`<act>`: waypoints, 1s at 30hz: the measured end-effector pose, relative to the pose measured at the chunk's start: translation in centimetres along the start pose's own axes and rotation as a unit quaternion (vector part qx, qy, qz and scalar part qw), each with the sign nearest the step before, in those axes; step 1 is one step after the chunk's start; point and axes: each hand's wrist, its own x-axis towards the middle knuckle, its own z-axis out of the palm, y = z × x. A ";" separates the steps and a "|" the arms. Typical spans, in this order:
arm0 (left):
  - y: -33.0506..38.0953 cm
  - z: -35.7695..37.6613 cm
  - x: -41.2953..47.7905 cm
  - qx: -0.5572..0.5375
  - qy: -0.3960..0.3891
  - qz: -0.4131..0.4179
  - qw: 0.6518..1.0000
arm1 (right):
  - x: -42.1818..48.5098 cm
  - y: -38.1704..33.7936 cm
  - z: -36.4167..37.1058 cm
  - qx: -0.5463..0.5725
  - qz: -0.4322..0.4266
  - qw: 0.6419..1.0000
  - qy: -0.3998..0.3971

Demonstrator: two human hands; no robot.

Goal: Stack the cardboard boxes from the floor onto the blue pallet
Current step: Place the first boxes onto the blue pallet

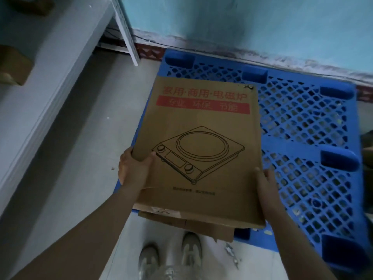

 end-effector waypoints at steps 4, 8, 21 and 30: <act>-1.7 0.6 -1.0 -0.037 -0.029 0.011 0.999 | -0.8 2.6 0.4 -0.025 -0.005 0.999 0.032; -3.2 0.2 -1.3 -0.034 -0.038 0.014 0.999 | -2.0 5.1 2.0 -0.018 0.030 0.998 0.047; -5.4 -0.2 -1.0 -0.006 -0.070 0.039 0.997 | -3.0 6.9 4.6 -0.050 0.034 0.991 0.120; -0.1 -3.1 -2.7 0.045 -0.095 0.039 0.994 | -6.8 1.5 6.3 -0.056 0.000 0.985 0.165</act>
